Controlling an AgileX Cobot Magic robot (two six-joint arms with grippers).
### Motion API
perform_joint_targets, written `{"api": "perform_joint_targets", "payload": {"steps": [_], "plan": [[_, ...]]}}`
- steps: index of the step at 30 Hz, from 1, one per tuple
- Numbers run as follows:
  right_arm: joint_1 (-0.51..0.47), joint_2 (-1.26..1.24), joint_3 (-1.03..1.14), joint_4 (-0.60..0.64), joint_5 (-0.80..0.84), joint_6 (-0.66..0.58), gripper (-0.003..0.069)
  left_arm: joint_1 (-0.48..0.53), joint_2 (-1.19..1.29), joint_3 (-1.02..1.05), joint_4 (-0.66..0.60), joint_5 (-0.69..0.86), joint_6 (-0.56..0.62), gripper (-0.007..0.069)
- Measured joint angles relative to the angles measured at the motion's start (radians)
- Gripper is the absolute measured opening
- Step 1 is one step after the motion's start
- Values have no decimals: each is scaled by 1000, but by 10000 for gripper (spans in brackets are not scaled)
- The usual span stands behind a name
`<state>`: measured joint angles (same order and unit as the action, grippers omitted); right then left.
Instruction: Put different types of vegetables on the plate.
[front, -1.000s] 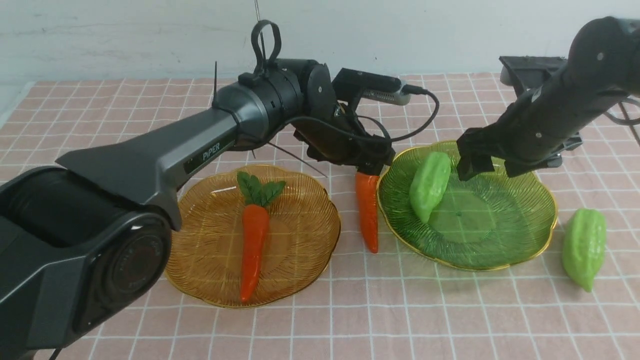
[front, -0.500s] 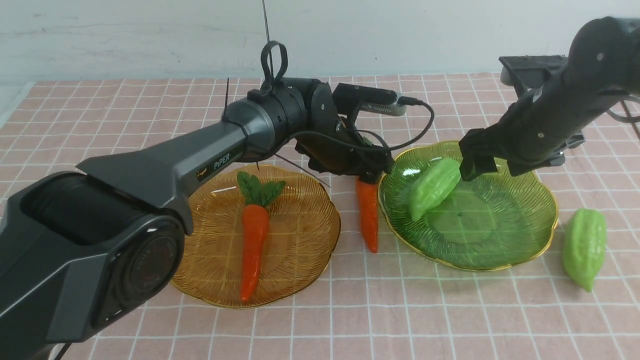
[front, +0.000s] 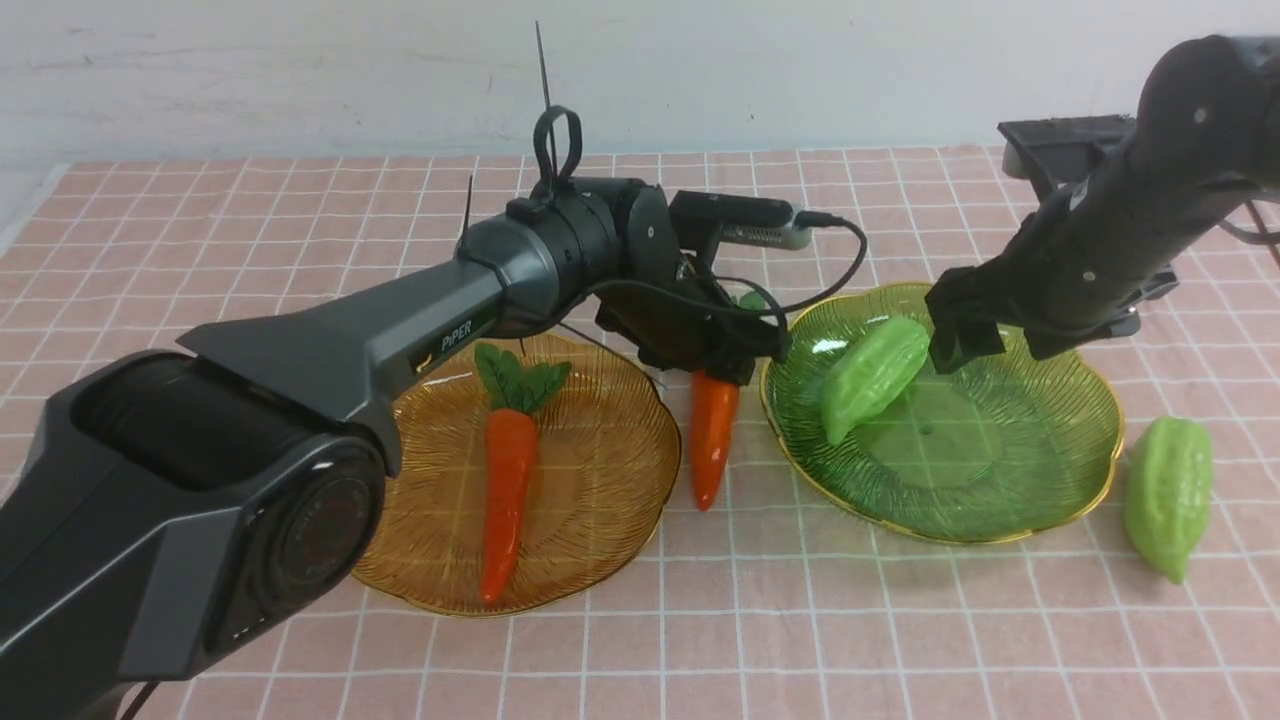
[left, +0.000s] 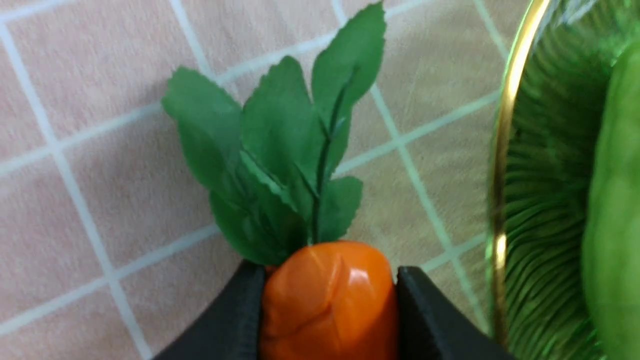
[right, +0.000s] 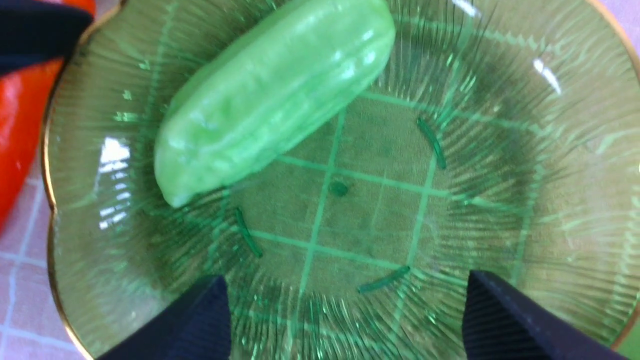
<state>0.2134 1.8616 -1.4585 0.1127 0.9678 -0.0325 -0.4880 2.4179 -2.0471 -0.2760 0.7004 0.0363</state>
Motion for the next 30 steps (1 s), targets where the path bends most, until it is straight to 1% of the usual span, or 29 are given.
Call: {"api": "perform_joint_targets", "payload": {"steps": [4, 8, 11, 12, 14, 16, 17, 19, 22, 23, 25, 30], "plan": [[0, -1, 0, -11, 36, 7, 568, 0, -12, -45, -9, 18, -1, 253], [-3, -17, 0, -24, 107, 15, 568, 5, -57, -116, -9, 91, -5, 251], [-10, -47, 0, -37, 168, 17, 566, 16, -102, -180, 21, 197, -5, 251], [-19, -78, 0, -55, 200, 22, 560, 33, -140, -215, 50, 289, -5, 251], [-36, -122, 0, -82, 228, 42, 549, 60, -184, -238, 84, 388, -5, 251], [-50, -154, 0, -99, 236, 60, 542, 81, -211, -245, 98, 448, -8, 251], [-70, -176, -1, -107, 247, 74, 539, 102, -231, -248, 115, 495, -12, 251], [-111, -199, -2, -113, 258, 95, 536, 138, -250, -246, 145, 530, -12, 248], [-195, -196, -3, -105, 254, 137, 535, 194, -287, -170, 175, 536, -11, 248], [-195, -196, -3, -103, 254, 137, 535, 202, -294, -153, 177, 536, -11, 248], [-254, -165, -3, -89, 238, 151, 534, 257, -368, 6, 179, 537, -11, 248], [-290, -81, -3, -85, 236, 156, 534, 334, -478, 224, 188, 542, -12, 244]]}}
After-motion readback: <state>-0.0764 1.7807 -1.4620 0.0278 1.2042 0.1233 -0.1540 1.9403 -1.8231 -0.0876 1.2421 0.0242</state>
